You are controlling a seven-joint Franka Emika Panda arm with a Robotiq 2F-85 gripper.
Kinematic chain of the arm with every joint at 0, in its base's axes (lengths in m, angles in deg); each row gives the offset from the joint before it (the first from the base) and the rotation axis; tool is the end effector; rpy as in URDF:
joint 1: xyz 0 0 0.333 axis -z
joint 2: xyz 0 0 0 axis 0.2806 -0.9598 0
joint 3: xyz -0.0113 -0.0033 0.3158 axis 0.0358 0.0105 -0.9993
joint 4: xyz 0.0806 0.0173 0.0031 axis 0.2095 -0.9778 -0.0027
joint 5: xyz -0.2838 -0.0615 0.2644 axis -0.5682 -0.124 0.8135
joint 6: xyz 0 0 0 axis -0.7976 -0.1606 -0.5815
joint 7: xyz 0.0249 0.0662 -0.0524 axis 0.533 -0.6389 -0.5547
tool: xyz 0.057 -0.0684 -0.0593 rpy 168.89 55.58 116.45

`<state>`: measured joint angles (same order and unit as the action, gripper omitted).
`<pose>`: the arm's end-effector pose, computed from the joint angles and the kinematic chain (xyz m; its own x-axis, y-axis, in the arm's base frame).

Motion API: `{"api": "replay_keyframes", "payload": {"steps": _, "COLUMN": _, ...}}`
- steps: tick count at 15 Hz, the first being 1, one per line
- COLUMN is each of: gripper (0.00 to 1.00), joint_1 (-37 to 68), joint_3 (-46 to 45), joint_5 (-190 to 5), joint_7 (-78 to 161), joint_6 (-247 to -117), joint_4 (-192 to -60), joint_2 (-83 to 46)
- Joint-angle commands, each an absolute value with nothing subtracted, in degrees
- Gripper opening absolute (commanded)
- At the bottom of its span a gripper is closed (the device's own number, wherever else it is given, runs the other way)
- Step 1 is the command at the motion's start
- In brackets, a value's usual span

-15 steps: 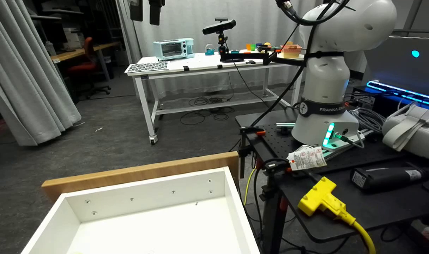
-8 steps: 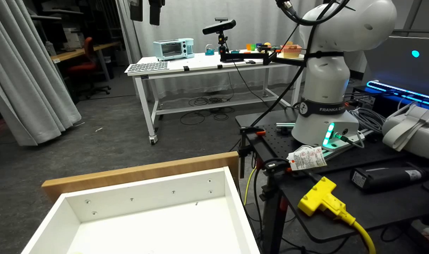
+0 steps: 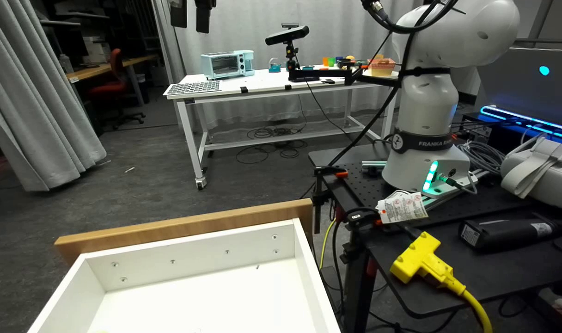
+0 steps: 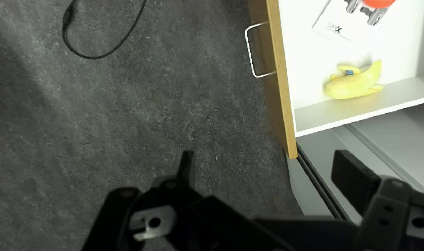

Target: Close the open drawer on the right

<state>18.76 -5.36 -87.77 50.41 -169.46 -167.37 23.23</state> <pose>0.4396 -0.0078 0.5259 0.9370 -0.2721 0.2192 -0.2622 -0.9622 -0.0737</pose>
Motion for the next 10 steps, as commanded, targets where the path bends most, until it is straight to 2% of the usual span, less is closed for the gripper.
{"api": "replay_keyframes", "payload": {"steps": 1, "gripper": 1.00, "joint_1": 18.95, "joint_3": -5.52, "joint_5": -87.68, "joint_7": 50.32, "joint_6": -169.36, "joint_4": -167.28, "joint_2": 23.21}}
{"api": "replay_keyframes", "payload": {"steps": 10, "gripper": 1.00, "joint_1": 19.27, "joint_3": -5.83, "joint_5": -88.22, "joint_7": 51.28, "joint_6": -170.22, "joint_4": -167.55, "joint_2": 23.01}}
